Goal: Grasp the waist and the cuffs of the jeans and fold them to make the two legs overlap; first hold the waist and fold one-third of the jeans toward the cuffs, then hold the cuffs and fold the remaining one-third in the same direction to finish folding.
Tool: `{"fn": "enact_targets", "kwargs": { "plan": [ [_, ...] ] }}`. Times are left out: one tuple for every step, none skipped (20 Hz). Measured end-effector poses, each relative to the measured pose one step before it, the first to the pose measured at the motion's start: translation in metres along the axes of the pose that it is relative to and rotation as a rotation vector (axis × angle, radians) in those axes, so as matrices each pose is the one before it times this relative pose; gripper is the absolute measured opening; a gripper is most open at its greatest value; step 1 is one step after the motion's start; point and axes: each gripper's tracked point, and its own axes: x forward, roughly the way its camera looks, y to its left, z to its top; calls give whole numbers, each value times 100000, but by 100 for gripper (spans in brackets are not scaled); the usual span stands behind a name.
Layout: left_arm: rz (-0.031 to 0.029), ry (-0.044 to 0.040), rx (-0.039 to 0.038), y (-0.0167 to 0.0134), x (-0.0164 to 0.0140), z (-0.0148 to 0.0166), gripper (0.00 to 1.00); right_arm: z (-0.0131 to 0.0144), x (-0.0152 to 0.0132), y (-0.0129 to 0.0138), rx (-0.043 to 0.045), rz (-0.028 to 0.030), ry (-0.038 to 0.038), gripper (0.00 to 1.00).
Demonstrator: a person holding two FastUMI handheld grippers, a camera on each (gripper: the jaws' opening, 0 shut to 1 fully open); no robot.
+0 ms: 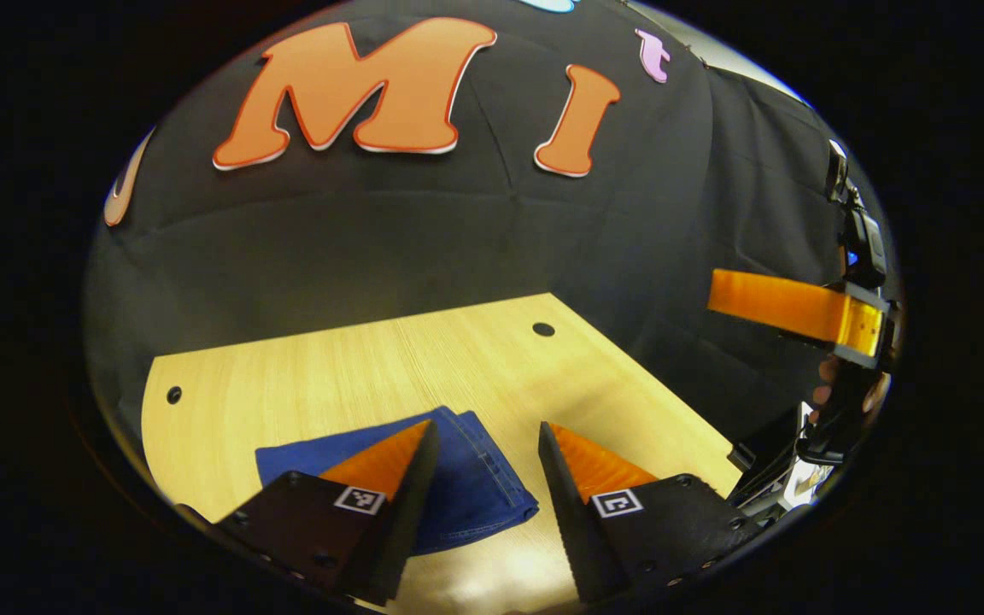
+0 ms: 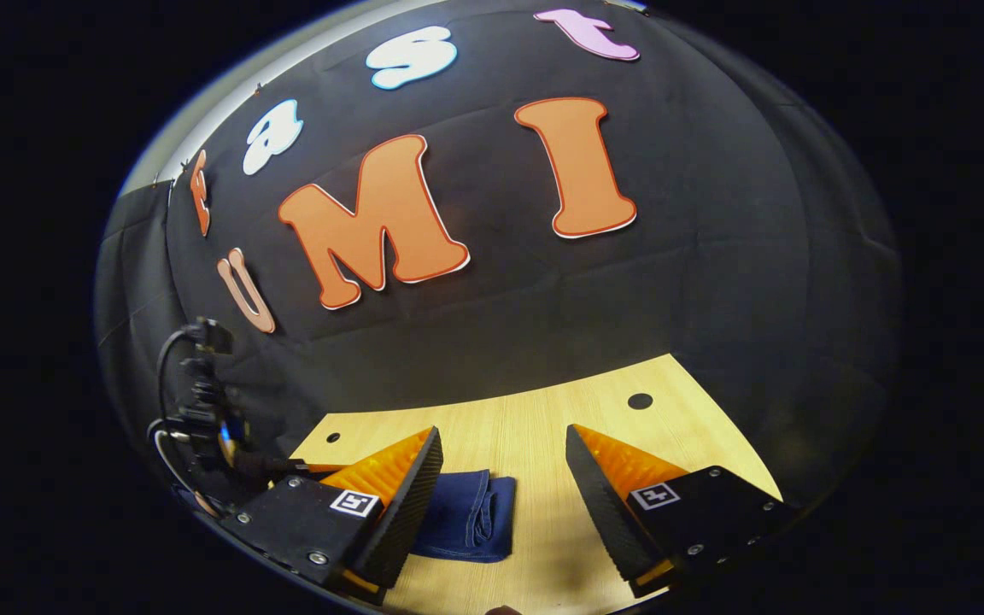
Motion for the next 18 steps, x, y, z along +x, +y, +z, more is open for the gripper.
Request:
{"fn": "enact_targets", "kwargs": {
  "plan": [
    [1993, -3379, 1354, 692, -1343, 1086, 73, 305, -33, 187, -667, -503, -888, 92],
    [3410, -3833, 1608, 803, -1246, 972, 85, 331, 218, 233, -1603, 173, -1395, 92],
    [3561, -4610, 1892, 976, -1223, 1169, 92, 525, -46, 533, -2155, -483, -2357, 92],
    [5257, -5811, 2120, 1362, -1252, 1772, 95, 1035, -20, 984, -3500, 450, -4156, 92],
    [3463, -2887, 1390, 805, -805, 1047, 97, 740, 28, 736, -3275, 29, -2824, 92],
    [3826, -3378, 1978, 793, -1131, 1193, 97, 700, -74, 862, -3183, -241, -3045, 93],
    [3838, -3806, 1245, 832, -939, 1405, 98, 953, -48, 581, -2435, -679, -3591, 94],
    [3133, -4423, 262, 554, -985, 1213, 97, 1049, 25, 687, -1195, -167, -3765, 94],
    [2859, -4749, -103, 607, -1137, 1351, 98, 1395, 9, 1163, -687, 1017, -4795, 100],
    [3948, -6398, -391, 861, -1369, 1731, 96, 675, 82, 1262, -558, 2319, -2813, 95],
    [2577, -4710, 731, 613, -1401, 1663, 96, 456, -255, 1077, -1436, 1609, -1388, 95],
    [3949, -6174, 341, 594, -958, 1698, 95, 5, 176, 835, -1426, 1233, -607, 96],
    [2276, -3657, 13, 248, -939, 1561, 96, 169, 29, 692, -1523, 1351, -954, 95],
    [1716, -1632, -674, 147, -863, 759, 95, 411, -72, 685, -1089, 1634, -1376, 100],
    [1501, -878, -524, 8, -271, 45, 95, 541, -368, 833, -1035, 1019, -2037, 100],
    [3328, -1389, -535, 378, -63, -291, 95, 914, -95, 671, -1198, 881, -3805, 95],
    [2725, -967, 24, 183, -205, -125, 95, 526, 73, 598, -899, 738, -2875, 95],
    [1492, -263, 240, -246, 1, -534, 95, 372, -9, 830, -1020, 1642, -2257, 95]
  ]
}}
